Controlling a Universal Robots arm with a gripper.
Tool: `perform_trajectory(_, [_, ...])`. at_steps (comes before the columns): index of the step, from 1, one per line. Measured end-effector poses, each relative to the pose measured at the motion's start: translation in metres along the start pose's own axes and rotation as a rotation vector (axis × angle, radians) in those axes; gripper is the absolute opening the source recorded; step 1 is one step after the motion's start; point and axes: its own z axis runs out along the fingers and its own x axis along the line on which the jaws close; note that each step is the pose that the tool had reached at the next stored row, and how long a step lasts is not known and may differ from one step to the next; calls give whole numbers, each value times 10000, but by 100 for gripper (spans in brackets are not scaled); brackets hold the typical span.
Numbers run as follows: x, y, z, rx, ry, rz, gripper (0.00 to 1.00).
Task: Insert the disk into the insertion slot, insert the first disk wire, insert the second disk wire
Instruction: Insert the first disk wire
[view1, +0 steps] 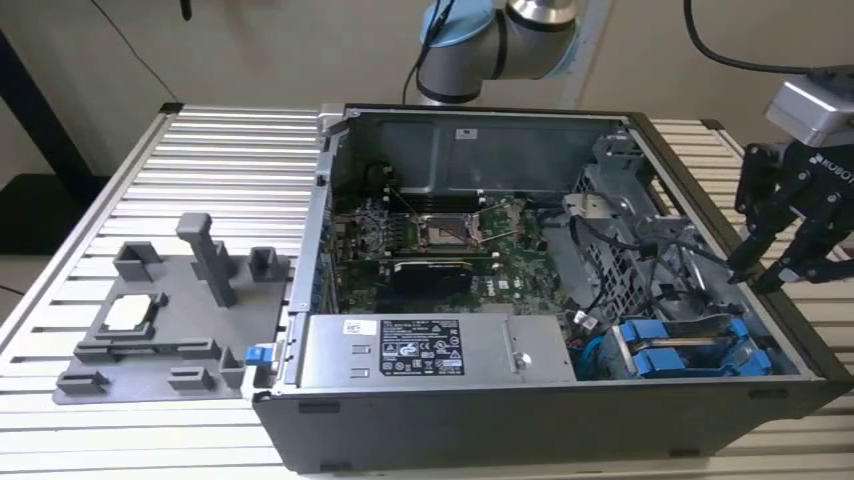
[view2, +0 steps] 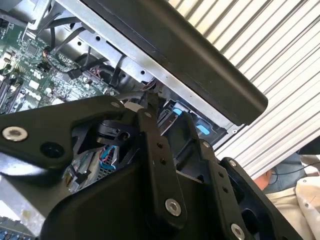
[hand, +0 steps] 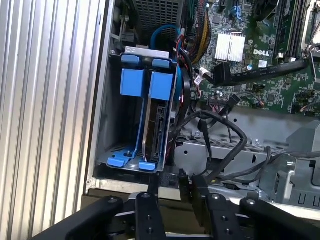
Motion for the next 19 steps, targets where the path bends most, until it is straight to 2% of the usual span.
perform_trajectory(1, [-1,0,0,0,0,0,32])
perform_trajectory(2, [-1,0,-1,-2,1,0,32])
perform_trajectory(4, [-1,0,0,-2,0,0,20])
perform_trajectory(15, [-9,-1,-1,-2,3,0,19])
perform_trajectory(17, [-12,15,0,-2,4,1,19])
perform_trajectory(19, [-18,67,4,-2,3,1,19])
